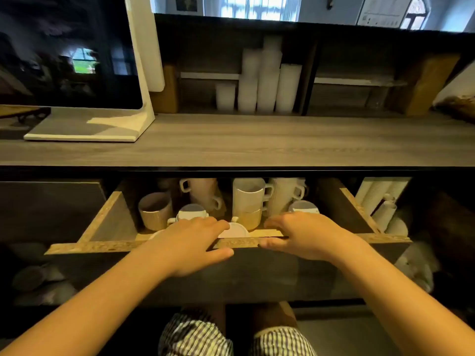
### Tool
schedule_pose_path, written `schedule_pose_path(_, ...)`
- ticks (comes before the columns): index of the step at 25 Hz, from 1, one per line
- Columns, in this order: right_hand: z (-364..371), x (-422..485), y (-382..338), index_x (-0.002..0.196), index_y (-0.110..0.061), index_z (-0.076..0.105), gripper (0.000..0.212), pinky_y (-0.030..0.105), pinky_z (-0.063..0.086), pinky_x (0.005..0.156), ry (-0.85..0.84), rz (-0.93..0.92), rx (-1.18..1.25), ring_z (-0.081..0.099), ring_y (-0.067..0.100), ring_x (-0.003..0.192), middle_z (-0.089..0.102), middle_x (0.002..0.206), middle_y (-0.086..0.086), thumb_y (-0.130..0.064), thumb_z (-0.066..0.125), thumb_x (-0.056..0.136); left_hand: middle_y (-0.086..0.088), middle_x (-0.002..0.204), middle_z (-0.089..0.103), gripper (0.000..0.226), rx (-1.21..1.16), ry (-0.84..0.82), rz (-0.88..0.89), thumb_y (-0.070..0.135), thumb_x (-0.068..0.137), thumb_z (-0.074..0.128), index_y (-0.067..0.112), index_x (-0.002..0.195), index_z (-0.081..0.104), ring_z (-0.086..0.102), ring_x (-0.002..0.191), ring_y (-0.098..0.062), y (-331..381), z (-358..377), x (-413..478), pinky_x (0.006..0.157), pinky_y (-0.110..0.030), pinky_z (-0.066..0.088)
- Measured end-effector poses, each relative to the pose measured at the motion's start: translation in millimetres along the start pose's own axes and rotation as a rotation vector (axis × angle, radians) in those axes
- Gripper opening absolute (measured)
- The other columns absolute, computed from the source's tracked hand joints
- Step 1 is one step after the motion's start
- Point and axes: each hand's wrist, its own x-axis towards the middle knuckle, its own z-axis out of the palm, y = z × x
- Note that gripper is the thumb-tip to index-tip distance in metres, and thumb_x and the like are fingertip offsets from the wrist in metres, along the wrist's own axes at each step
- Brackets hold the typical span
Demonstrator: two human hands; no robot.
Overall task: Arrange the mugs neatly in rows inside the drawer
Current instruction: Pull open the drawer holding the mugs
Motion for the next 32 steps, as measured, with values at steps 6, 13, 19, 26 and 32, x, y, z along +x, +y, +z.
schedule_pose_path(6, 18, 8, -3, 0.132, -0.032, 0.045, 0.06, 0.039, 0.052, 0.085, -0.056, -0.064, 0.138, 0.06, 0.016, 0.099, 0.064, 0.116, -0.003, -0.068, 0.039, 0.084, 0.007, 0.131, 0.055, 0.05, 0.05, 0.124, -0.03, 0.058, 0.092, 0.03, 0.035, 0.135, 0.035, 0.054, 0.113, -0.015, -5, 24, -2, 0.087, -0.036, 0.047)
schedule_pose_path(13, 31, 4, -3, 0.132, -0.034, 0.044, 0.053, 0.039, 0.052, 0.078, 0.124, -0.127, -0.054, 0.061, 0.019, 0.101, 0.066, 0.114, -0.004, -0.062, 0.041, 0.087, 0.006, 0.131, 0.055, 0.049, 0.074, 0.164, -0.046, 0.057, 0.092, 0.029, 0.035, 0.136, 0.034, 0.053, 0.115, -0.016, -6, 29, 1, 0.084, -0.035, 0.047)
schedule_pose_path(19, 31, -7, -7, 0.134, -0.035, 0.043, 0.053, 0.038, 0.051, 0.077, 0.094, -0.147, -0.026, 0.06, 0.018, 0.102, 0.065, 0.115, -0.005, -0.061, 0.042, 0.087, 0.007, 0.123, 0.059, 0.046, 0.041, 0.139, -0.001, 0.057, 0.092, 0.03, 0.033, 0.131, 0.039, 0.056, 0.109, -0.015, -1, 27, -8, 0.081, -0.036, 0.05)
schedule_pose_path(26, 38, -49, -22, 0.137, -0.039, 0.037, 0.058, 0.036, 0.047, 0.076, 0.068, -0.174, -0.081, 0.059, 0.02, 0.106, 0.064, 0.12, -0.006, -0.065, 0.039, 0.085, 0.008, 0.127, 0.057, 0.052, 0.117, 0.119, 0.059, 0.06, 0.091, 0.025, 0.032, 0.132, 0.038, 0.054, 0.112, -0.013, 23, 28, -49, 0.074, -0.028, 0.041)
schedule_pose_path(32, 46, -102, -42, 0.139, -0.041, 0.034, 0.06, 0.031, 0.046, 0.074, 0.034, -0.202, -0.075, 0.06, 0.016, 0.102, 0.065, 0.114, -0.01, -0.066, 0.038, 0.084, 0.01, 0.134, 0.052, 0.054, 0.09, 0.092, 0.093, 0.062, 0.089, 0.024, 0.037, 0.136, 0.032, 0.051, 0.118, -0.011, 52, 32, -96, 0.083, -0.028, 0.043)
